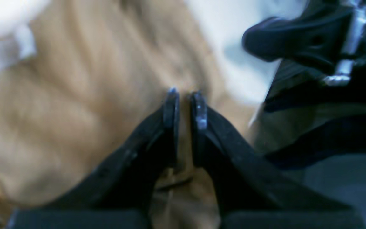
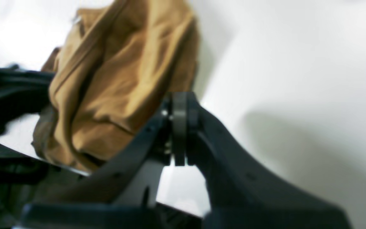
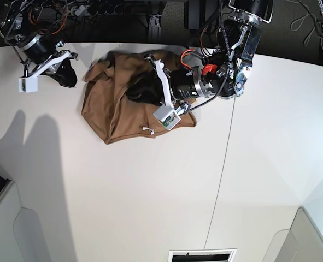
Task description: Layout the t-shirt on the table in an organized manner, then fold the t-shirt properly
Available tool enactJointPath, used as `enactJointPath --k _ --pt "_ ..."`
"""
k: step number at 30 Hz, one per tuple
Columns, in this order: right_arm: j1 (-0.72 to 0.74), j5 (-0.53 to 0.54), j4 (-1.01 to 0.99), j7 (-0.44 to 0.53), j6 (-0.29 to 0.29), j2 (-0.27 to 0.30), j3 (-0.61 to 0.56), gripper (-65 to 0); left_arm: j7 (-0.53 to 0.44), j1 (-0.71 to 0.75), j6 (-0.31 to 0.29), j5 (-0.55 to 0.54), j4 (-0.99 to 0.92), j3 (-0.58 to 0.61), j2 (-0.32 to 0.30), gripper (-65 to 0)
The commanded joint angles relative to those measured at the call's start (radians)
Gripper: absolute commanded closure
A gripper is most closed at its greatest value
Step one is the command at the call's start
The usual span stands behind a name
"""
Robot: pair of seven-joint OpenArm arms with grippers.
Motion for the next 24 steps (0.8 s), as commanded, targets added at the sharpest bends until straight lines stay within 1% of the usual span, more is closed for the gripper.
enactJointPath --k 1,4,7,9,11,16,19,24 --pt "0.001 0.043 0.018 0.009 0.014 0.006 0.017 0.0 0.005 -0.004 -0.013 -0.040 0.053 -0.008 -0.015 -6.9" --pt "0.000 0.064 0.021 -0.019 0.019 0.006 0.048 0.0 0.068 0.005 -0.013 -0.146 0.156 -0.027 -0.084 -6.9" --pt "-0.016 0.064 0.022 -0.092 0.026 0.007 0.084 0.0 0.115 0.064 -0.013 -0.209 0.278 -0.069 -0.158 -6.9" --pt "-0.055 0.063 0.022 -0.112 0.030 0.006 0.106 0.0 0.123 0.140 -0.013 -0.215 0.365 -0.111 -0.209 -6.9" --pt "-0.104 0.064 0.022 -0.111 0.029 0.005 0.118 0.0 0.122 0.221 -0.013 -0.215 0.424 -0.153 -0.266 -6.8" --pt "-0.214 0.052 0.022 -0.112 0.029 0.003 0.117 0.0 0.123 0.373 -0.013 -0.213 0.436 -0.242 -0.393 -6.8" --pt "-0.264 0.037 0.022 -0.111 0.026 0.003 0.117 0.0 0.132 0.470 -0.013 -0.213 0.436 -0.291 -0.426 -6.8" --pt "-0.307 0.037 0.021 -0.113 0.025 0.003 0.117 0.0 0.145 0.605 -0.013 -0.141 0.436 -0.310 -0.430 -6.9"
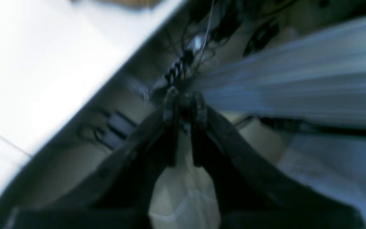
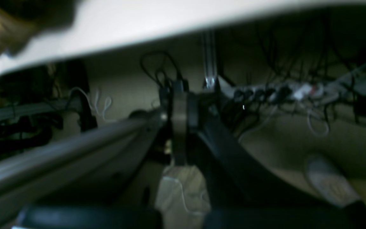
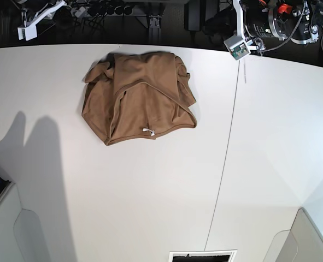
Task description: Layout the t-shirt on the table in an organized manner, then fold the t-shirt properly
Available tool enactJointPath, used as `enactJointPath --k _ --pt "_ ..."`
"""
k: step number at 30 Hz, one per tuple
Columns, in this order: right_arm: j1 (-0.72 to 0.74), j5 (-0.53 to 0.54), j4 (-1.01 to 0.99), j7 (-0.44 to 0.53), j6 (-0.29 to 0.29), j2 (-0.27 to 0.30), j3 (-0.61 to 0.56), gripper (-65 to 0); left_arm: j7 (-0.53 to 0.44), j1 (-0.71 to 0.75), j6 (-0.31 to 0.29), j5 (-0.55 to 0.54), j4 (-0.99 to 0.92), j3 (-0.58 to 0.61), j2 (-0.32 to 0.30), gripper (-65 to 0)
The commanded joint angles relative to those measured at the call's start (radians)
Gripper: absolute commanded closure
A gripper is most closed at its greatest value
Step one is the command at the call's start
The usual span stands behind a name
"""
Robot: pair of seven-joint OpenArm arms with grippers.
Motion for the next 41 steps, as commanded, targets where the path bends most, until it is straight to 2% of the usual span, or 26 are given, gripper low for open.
enactJointPath --k 1,7,10,13,19,24,25,27,28,31,33,36,39,41 --pt "-0.011 0.022 0.015 0.013 0.003 0.006 0.006 0.0 -0.010 0.030 -0.009 -0.004 0.016 -0.005 -0.007 -6.9" --pt "-0.013 0.021 0.013 -0.050 -0.013 0.006 0.006 0.0 -0.014 0.144 -0.009 0.183 -0.036 -0.005 -0.007 -6.9" --pt "-0.026 0.022 0.001 -0.069 -0.038 0.008 0.005 0.0 -0.034 0.172 -0.009 0.274 -0.157 -0.005 -0.007 -6.9" --pt "-0.050 0.022 -0.015 -0.069 -0.038 0.008 0.002 0.0 -0.069 0.175 -0.009 0.302 -0.332 -0.005 -0.007 -6.9" --pt "-0.074 0.012 -0.075 -0.070 -0.038 -0.007 0.002 0.0 -0.293 0.136 -0.009 0.372 -0.656 0.009 -0.008 -6.9" --pt "-0.062 -0.071 -0.224 -0.055 -0.038 -0.033 -0.027 0.0 -0.422 0.006 -0.009 0.429 -0.888 0.153 -0.006 -6.9" --pt "-0.057 -0.093 -0.264 -0.055 -0.038 -0.032 -0.041 0.0 -0.454 -0.027 0.025 0.430 -0.932 0.196 -0.002 -6.9" --pt "-0.042 -0.148 -0.348 -0.054 -0.043 -0.032 -0.073 0.0 -0.482 -0.098 0.145 0.438 -1.016 0.282 0.022 -6.9" --pt "-0.034 -0.180 -0.392 -0.044 -0.060 -0.032 -0.089 0.0 -0.483 -0.134 0.182 0.458 -1.059 0.320 0.042 -6.9" --pt "0.004 -0.288 -0.520 0.022 -0.114 -0.030 -0.135 0.0 -0.482 -0.225 0.262 0.509 -1.189 0.418 0.107 -6.9" --pt "0.043 -0.339 -0.598 0.036 -0.153 -0.030 -0.166 0.0 -0.488 -0.274 0.288 0.518 -1.277 0.472 0.146 -6.9" --pt "0.117 -0.378 -0.701 0.039 -0.170 -0.030 -0.204 0.0 -0.537 -0.338 0.340 0.550 -1.395 0.533 0.211 -6.9" --pt "0.184 -0.395 -0.776 0.039 -0.170 -0.030 -0.230 0.0 -0.561 -0.373 0.448 0.613 -1.476 0.579 0.279 -6.9" --pt "0.220 -0.395 -0.805 0.040 -0.170 -0.031 -0.241 0.0 -0.561 -0.385 0.531 0.613 -1.504 0.591 0.312 -6.9"
